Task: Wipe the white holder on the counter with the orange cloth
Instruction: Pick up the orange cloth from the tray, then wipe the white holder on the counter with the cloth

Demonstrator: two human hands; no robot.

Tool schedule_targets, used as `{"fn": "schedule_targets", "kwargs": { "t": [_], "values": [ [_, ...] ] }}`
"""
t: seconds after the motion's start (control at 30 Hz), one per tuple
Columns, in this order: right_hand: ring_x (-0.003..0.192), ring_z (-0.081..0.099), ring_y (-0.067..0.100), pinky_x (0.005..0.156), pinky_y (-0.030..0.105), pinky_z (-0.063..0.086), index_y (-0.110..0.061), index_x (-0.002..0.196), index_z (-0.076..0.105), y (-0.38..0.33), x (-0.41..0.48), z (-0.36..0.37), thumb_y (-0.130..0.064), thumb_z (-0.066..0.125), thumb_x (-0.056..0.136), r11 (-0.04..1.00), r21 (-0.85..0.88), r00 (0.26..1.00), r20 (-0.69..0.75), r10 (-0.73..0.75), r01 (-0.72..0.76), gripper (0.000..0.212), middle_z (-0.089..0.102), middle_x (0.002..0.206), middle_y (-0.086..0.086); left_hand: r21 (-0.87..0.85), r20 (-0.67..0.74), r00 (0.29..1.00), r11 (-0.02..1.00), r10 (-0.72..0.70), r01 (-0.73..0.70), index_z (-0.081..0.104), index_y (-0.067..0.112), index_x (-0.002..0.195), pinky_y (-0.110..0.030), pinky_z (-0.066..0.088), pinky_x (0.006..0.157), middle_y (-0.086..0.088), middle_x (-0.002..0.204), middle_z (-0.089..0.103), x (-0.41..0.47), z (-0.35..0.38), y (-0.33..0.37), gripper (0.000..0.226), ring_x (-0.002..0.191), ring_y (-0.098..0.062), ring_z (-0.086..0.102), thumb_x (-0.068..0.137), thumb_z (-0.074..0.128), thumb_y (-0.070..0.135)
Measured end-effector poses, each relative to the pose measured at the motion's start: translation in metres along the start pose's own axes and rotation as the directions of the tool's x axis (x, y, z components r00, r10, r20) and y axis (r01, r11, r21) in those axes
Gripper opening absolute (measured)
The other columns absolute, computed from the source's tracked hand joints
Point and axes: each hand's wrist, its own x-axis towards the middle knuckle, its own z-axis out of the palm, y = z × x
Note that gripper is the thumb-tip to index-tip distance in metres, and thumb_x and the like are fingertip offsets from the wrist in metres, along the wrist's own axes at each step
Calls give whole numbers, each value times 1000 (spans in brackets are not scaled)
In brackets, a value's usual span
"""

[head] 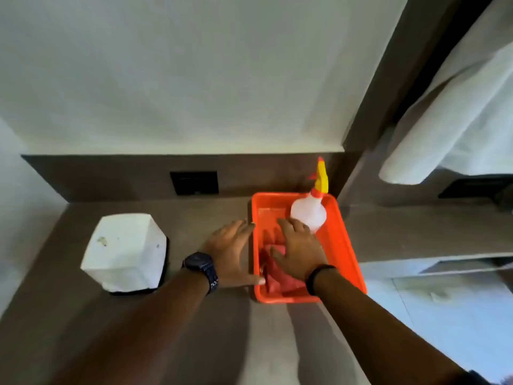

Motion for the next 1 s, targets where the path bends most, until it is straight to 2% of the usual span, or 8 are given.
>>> {"fn": "schedule_targets", "kwargs": {
  "t": [0.13,0.37,0.57,0.67,0.77,0.83,0.93,1.0],
  "values": [
    [136,38,37,105,55,41,-33,142,29,28,-6,53,-63,56,73,987,-159,972,229,57,-20,80,40,149,10,32,170,985,999,32,-38,3,19,148,-45,16,118,-11,159,7,10,54,-10,144,144,-26,10,39,67,86],
    [139,26,38,96,62,43,-37,140,26,39,2,82,-61,65,66,983,-179,971,225,86,-46,87,37,149,7,12,162,984,997,67,-70,-17,26,144,-39,1,111,-6,159,-14,17,86,-20,148,145,-23,-3,34,55,96],
    [129,37,36,91,58,47,-29,130,42,35,10,83,-41,56,86,977,-160,981,109,161,-142,47,50,135,9,9,125,990,998,68,-70,-11,24,145,-41,5,114,-8,159,-6,17,87,-19,147,145,-24,1,34,53,96],
    [120,47,40,94,55,46,-21,123,49,26,15,72,-35,58,88,958,120,965,11,263,-262,39,57,125,15,28,105,991,996,83,-86,3,18,146,-42,3,116,-12,159,5,16,71,-20,146,145,-25,2,35,57,94],
    [110,58,36,95,47,47,-13,124,54,-7,26,53,-22,66,82,845,514,912,-259,319,-149,45,64,118,15,-5,-4,996,995,95,-95,25,11,144,-42,6,115,-17,155,23,11,24,-39,135,144,-30,13,41,65,88],
    [97,66,18,78,36,54,-17,120,55,-49,36,47,-16,67,78,632,775,858,-331,393,10,43,69,110,-1,-7,-121,989,997,80,-81,35,11,141,-44,17,115,-17,150,34,3,-20,-65,128,142,-30,21,43,62,89],
    [74,68,4,45,21,49,-24,125,49,-111,44,65,-7,63,83,105,993,913,-90,397,52,47,70,111,-23,44,-203,979,999,14,-5,28,19,145,-44,23,114,-13,151,34,-20,-79,-112,131,141,-27,24,40,55,93],
    [72,61,9,41,19,44,-26,135,43,-141,44,92,-11,62,86,23,997,948,58,312,-69,55,68,117,-25,77,-129,987,991,-96,107,6,30,148,-47,22,114,-11,155,24,-39,-106,-141,145,143,-27,18,29,57,95]
  ]
}}
